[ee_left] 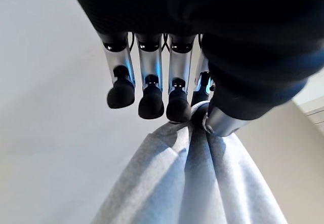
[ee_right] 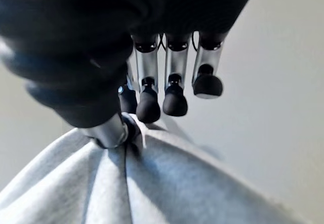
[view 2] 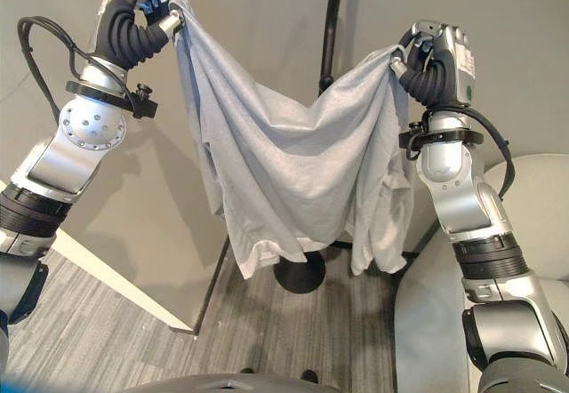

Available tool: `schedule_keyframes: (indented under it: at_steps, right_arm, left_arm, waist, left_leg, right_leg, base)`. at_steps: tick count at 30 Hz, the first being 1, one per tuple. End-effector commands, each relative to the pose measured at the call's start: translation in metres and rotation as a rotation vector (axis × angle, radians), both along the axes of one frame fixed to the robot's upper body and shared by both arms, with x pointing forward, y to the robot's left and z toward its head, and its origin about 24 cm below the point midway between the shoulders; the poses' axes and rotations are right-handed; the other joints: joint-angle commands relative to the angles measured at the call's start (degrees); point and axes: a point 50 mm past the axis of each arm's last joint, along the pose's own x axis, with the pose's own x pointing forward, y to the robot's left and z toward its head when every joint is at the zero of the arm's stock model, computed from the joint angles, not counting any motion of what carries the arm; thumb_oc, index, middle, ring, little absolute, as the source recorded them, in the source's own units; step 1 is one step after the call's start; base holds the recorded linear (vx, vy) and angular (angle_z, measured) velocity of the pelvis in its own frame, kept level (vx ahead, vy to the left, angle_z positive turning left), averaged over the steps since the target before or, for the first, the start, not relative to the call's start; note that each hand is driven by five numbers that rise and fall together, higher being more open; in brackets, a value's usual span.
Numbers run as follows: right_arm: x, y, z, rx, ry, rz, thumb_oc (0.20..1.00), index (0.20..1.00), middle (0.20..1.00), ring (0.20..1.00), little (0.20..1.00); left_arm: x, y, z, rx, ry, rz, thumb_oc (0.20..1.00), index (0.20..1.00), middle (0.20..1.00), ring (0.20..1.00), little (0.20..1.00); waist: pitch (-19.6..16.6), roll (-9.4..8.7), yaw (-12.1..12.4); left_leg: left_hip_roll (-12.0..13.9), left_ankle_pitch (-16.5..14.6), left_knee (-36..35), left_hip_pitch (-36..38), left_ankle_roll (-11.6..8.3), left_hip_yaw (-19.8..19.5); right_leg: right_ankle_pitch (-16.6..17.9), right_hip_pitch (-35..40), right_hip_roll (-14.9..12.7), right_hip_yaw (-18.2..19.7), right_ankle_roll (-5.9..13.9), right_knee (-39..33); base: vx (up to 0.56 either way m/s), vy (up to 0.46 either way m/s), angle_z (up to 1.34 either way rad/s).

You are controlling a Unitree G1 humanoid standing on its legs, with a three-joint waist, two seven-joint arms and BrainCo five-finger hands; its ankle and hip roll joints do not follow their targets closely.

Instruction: Hang the clothes on the sofa on the clothes rack.

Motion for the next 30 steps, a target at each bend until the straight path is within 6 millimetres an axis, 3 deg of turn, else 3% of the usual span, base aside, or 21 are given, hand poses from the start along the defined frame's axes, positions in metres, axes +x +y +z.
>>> schedule_keyframes:
  at_steps: [1,13,18,30]
  right_arm:
    - [-0.002,0.004,0.029,-0.051,-0.108,0.007,0.2,0.2,0.2,0.2,0.2]
    - [-0.001,0.011,0.02,-0.025,-0.088,0.044,0.2,0.2,0.2,0.2,0.2]
    - [0.001,0.012,0.014,-0.008,-0.061,0.077,0.2,0.2,0.2,0.2,0.2]
    - [-0.002,0.01,0.008,0.019,-0.036,0.085,0.2,0.2,0.2,0.2,0.2]
  left_arm:
    - [-0.003,0.002,0.039,-0.048,-0.107,-0.011,0.2,0.2,0.2,0.2,0.2]
    - [-0.005,0.011,0.033,-0.043,-0.105,0.027,0.2,0.2,0.2,0.2,0.2]
    - [-0.01,0.025,0.025,-0.023,-0.107,0.078,0.2,0.2,0.2,0.2,0.2]
    - [-0.009,0.022,0.016,-0.033,-0.089,0.076,0.2,0.2,0.2,0.2,0.2]
  waist:
    - [-2.9,-2.64,1.9]
    - [-2.8,-2.86,1.8]
    - [-3.4,-3.29,0.6]
    - [-5.4,-2.92,-1.0]
  left_leg:
    - [0.7,-3.6,0.3,0.8,-1.78,2.2]
    - [0.5,-3.5,0.3,1.6,-1.58,2.8]
    - [1.0,-4.5,0.3,2.0,-1.64,4.0]
    - [1.5,-4.8,0.3,3.2,-1.84,5.1]
  right_leg:
    - [-1.9,1.2,-8.0,-0.9,10.51,2.9]
    - [-1.6,1.9,-8.4,-1.7,10.42,2.8]
    - [-1.8,1.5,-8.6,-0.8,10.38,2.8]
    - [-1.5,2.6,-8.2,0.1,9.69,1.6]
  base:
    - [0.05,0.008,0.15]
    - [0.0,0.006,0.03]
    - [0.03,-0.01,-0.09]
    - [0.02,0.0,-0.04]
